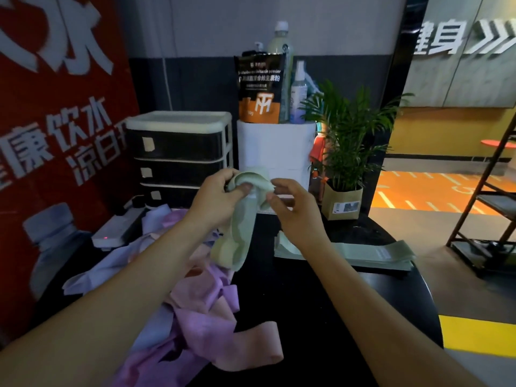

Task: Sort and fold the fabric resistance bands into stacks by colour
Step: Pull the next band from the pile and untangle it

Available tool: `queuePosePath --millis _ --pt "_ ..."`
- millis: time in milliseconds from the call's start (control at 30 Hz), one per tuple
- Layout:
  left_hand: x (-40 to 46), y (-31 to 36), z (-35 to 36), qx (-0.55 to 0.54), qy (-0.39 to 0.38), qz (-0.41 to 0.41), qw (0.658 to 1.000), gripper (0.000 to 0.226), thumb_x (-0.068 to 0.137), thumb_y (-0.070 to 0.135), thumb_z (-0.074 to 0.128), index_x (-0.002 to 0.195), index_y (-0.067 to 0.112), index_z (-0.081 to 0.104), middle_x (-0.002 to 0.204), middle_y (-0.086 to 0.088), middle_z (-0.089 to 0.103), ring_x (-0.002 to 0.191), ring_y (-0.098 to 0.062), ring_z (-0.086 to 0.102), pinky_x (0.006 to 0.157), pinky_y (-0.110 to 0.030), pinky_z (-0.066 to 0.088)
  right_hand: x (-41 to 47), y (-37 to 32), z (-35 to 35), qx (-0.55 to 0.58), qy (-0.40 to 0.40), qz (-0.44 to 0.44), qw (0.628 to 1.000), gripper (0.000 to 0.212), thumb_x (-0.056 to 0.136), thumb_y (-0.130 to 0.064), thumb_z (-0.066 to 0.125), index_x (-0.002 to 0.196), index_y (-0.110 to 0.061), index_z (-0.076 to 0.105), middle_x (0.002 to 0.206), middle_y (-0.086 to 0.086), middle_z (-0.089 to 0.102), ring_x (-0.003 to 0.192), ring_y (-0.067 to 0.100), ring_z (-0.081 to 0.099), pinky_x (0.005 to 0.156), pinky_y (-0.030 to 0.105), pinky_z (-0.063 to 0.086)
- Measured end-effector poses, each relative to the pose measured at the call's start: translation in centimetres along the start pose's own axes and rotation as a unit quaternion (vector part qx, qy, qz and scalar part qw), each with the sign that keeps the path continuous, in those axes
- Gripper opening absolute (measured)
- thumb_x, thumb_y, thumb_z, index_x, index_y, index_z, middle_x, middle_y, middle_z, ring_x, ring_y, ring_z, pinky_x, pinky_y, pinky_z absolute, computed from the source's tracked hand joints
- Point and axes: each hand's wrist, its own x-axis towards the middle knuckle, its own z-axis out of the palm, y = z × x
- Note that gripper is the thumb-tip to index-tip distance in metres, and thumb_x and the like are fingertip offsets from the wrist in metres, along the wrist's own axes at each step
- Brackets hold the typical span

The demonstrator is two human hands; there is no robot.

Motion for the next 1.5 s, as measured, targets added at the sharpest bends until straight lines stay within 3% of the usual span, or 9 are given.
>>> queuePosePath --millis 200,333,467,800,933,1067,1233,1333,1500 --pt "-3.4 2.7 -0.8 -0.106 -0.056 -0.028 0.992 0.012 0.092 0.013 0.055 0.082 0.016 0.061 0.068 0.007 0.060 0.063 -0.003 0.054 0.061 -0.018 0.045 -1.5 -2.2 -1.9 -0.005 0.053 -0.054 0.997 0.023 0.093 -0.003 0.050 0.087 -0.017 0.066 0.069 -0.015 0.059 0.054 -0.005 0.052 0.054 0.009 0.037" --pt "-5.3 2.9 -1.5 -0.156 -0.046 -0.076 0.984 0.020 0.096 0.013 0.048 0.095 0.005 0.066 0.076 -0.004 0.067 0.067 -0.009 0.060 0.065 -0.022 0.046 -2.9 -2.3 -3.2 0.005 0.066 -0.028 0.997 0.025 0.092 0.001 0.050 0.100 -0.011 0.070 0.078 -0.015 0.063 0.066 -0.006 0.060 0.065 0.010 0.046" --pt "-7.1 3.0 -1.0 -0.248 -0.059 -0.111 0.961 0.019 0.096 0.012 0.047 0.088 0.007 0.063 0.058 0.003 0.065 0.052 -0.005 0.060 0.054 -0.017 0.050 -4.8 -2.1 -3.4 0.040 0.058 0.012 0.997 0.025 0.093 0.001 0.049 0.102 -0.007 0.071 0.081 0.013 0.071 0.073 0.028 0.066 0.069 0.038 0.055" --pt "-9.3 2.2 -1.1 -0.399 0.001 -0.186 0.898 0.021 0.096 0.012 0.046 0.080 0.006 0.057 0.051 0.000 0.059 0.043 -0.007 0.055 0.043 -0.016 0.046 -7.3 -0.6 -5.9 0.046 0.105 0.080 0.990 0.025 0.092 0.005 0.048 0.096 -0.005 0.070 0.084 0.006 0.068 0.086 0.030 0.066 0.082 0.038 0.056" --pt "-9.8 1.3 -0.3 -0.367 -0.027 -0.178 0.913 0.022 0.096 0.013 0.046 0.081 0.009 0.062 0.061 0.001 0.066 0.055 -0.007 0.061 0.060 -0.023 0.049 -8.4 -0.2 -6.4 0.005 0.017 0.113 0.993 0.020 0.090 0.005 0.052 0.093 -0.002 0.070 0.088 0.007 0.067 0.080 0.018 0.064 0.071 0.019 0.055" --pt "-9.9 0.0 0.7 -0.258 -0.062 -0.164 0.950 0.022 0.096 0.019 0.050 0.084 0.018 0.068 0.083 -0.003 0.064 0.077 -0.017 0.055 0.069 -0.029 0.041 -9.4 0.0 -6.8 0.022 -0.009 0.147 0.989 0.024 0.091 0.001 0.053 0.079 -0.015 0.067 0.085 0.003 0.066 0.076 0.016 0.064 0.070 0.029 0.056" --pt "-9.7 -0.1 3.2 -0.058 -0.032 -0.112 0.991 0.009 0.092 0.014 0.057 0.097 0.020 0.061 0.098 0.002 0.055 0.091 -0.012 0.053 0.080 -0.020 0.041 -9.0 -0.5 -7.3 0.004 0.014 0.108 0.994 0.026 0.091 -0.001 0.052 0.080 -0.020 0.066 0.085 0.000 0.067 0.082 0.015 0.063 0.077 0.026 0.051" --pt "-9.8 0.9 4.4 -0.035 -0.086 -0.057 0.994 0.029 0.087 0.019 0.065 0.115 0.017 0.056 0.120 0.001 0.048 0.107 -0.006 0.050 0.079 -0.001 0.037 -9.0 -0.9 -7.4 -0.017 0.016 0.082 0.996 0.019 0.092 -0.001 0.051 0.087 -0.012 0.067 0.083 -0.002 0.066 0.080 0.011 0.059 0.072 0.017 0.047" --pt "-9.5 2.2 5.9 -0.061 -0.068 0.010 0.996 0.009 0.085 0.010 0.066 0.082 0.015 0.059 0.067 0.008 0.054 0.054 0.007 0.047 0.056 -0.007 0.035 -9.3 -1.7 -7.2 0.060 -0.038 0.085 0.994 0.024 0.089 0.007 0.048 0.092 -0.008 0.067 0.089 0.010 0.068 0.083 0.016 0.062 0.079 0.028 0.051"
